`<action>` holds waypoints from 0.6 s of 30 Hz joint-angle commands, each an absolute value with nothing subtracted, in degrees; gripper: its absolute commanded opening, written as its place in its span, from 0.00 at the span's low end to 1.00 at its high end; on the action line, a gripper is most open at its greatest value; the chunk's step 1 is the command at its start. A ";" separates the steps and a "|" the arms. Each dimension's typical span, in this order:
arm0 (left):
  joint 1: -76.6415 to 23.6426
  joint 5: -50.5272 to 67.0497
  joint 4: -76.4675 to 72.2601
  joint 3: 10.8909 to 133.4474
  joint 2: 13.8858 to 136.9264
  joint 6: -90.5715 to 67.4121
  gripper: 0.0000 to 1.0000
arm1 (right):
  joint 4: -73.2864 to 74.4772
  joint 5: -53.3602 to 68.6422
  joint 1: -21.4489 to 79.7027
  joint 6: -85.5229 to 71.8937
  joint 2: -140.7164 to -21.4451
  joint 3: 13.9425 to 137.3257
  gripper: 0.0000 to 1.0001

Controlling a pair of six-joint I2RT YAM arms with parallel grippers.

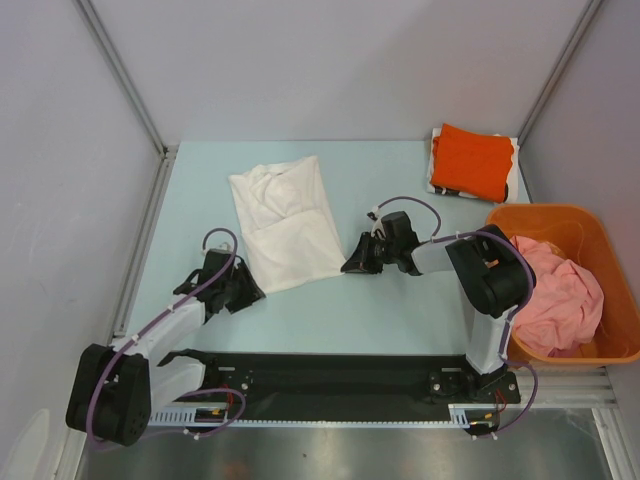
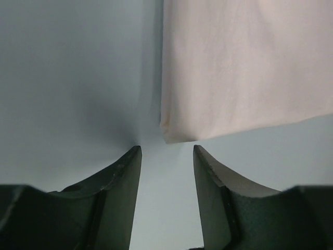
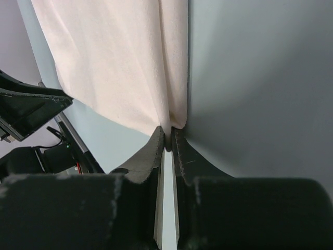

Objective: Fold and stack the t-shirts

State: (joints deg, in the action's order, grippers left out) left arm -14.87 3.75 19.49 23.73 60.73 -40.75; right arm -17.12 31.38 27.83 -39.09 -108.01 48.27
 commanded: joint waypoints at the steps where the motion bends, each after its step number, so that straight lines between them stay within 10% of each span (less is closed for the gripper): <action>1: -15.12 0.36 16.26 22.76 60.91 -41.40 0.50 | -12.83 29.44 27.86 -38.06 -110.30 46.23 0.02; 11: -15.03 0.09 13.72 22.94 64.77 -41.31 0.44 | -13.54 30.23 27.86 -38.23 -112.15 46.67 0.00; 18: -15.12 0.44 11.08 20.92 64.51 -41.57 0.19 | -13.54 30.59 27.86 -38.32 -112.76 46.93 0.00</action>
